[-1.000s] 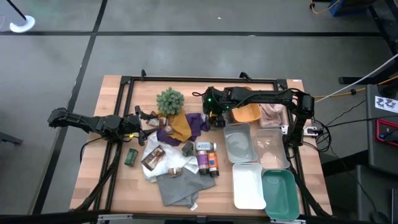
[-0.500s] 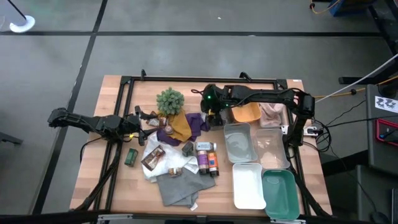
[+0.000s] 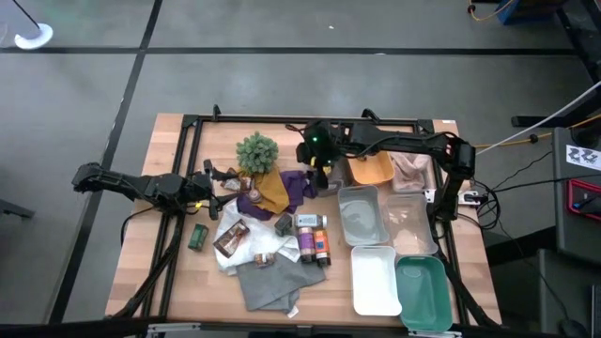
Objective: Sort spices by type
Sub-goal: Put the right black seasoning can into the transparent bin
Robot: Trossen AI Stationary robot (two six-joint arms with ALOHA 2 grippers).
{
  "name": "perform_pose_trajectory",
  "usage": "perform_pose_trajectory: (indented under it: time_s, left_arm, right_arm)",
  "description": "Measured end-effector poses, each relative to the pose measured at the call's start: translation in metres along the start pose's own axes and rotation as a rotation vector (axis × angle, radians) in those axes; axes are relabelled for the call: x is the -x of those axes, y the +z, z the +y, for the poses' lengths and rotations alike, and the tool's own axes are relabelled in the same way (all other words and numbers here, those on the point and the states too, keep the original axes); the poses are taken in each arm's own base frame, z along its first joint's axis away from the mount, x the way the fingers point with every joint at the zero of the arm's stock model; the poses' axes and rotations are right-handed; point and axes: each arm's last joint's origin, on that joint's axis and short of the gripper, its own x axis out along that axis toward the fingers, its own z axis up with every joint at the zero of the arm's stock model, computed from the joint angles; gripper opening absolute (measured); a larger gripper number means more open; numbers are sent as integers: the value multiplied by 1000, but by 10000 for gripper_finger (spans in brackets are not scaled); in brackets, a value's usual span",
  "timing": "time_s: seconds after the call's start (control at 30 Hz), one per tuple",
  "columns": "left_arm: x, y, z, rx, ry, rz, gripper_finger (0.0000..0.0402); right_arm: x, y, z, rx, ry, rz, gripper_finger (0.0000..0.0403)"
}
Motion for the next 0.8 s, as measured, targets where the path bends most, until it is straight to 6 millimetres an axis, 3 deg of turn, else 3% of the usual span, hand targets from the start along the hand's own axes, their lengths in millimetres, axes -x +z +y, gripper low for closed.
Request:
perform_pose_trajectory:
  time_s: [0.33,0.6,0.8]
  left_arm:
    - [0,0,0,0,0,0,263]
    - [0,0,0,0,0,0,263]
    - [0,0,0,0,0,0,263]
  right_arm:
    - [-1,7,8,-104,120,-74,266]
    - [-13,33,75,174,155,-194,266]
    - [-26,33,125,374,138,-158,266]
